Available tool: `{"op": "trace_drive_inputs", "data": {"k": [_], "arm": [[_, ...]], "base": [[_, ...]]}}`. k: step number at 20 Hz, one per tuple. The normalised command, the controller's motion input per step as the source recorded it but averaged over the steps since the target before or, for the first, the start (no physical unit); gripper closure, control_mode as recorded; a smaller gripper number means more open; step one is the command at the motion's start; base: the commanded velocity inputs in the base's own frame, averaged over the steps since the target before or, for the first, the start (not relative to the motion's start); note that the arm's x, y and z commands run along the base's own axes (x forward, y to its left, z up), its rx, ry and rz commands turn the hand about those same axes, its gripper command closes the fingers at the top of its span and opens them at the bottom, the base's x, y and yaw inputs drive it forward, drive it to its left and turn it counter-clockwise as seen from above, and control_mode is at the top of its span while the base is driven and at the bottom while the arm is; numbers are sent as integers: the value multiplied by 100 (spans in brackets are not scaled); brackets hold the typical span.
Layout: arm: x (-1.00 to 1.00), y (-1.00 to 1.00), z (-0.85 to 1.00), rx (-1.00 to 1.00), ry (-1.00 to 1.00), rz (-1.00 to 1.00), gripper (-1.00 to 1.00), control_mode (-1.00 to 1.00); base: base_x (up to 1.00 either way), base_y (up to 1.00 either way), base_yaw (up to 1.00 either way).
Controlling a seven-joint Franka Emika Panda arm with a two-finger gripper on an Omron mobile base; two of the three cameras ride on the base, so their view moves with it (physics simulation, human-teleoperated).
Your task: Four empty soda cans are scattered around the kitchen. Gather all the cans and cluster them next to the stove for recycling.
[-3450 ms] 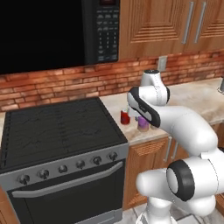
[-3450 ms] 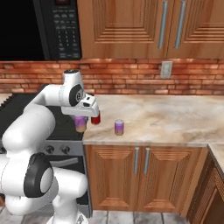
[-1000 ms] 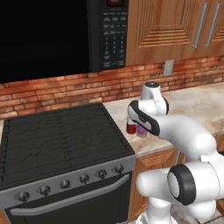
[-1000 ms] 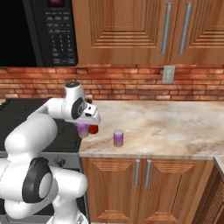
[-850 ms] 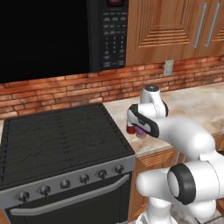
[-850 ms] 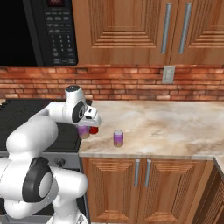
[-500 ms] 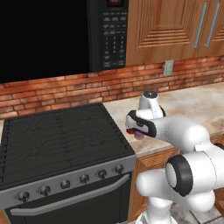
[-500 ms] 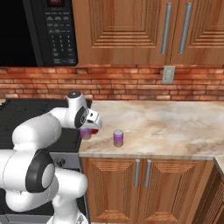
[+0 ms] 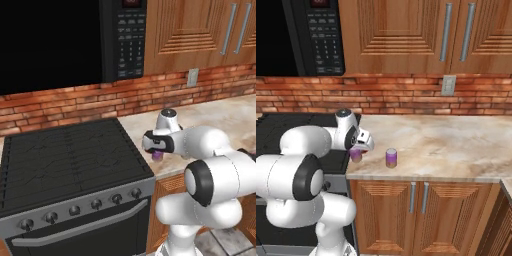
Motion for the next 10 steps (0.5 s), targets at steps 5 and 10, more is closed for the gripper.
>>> {"op": "trace_drive_inputs", "data": {"k": [5,10], "arm": [[0,0,-30,0,0,-2,100,-100],[0,0,-22,0,-3,-2,100,-100]], "base": [[0,0,0],[0,0,0]]}}
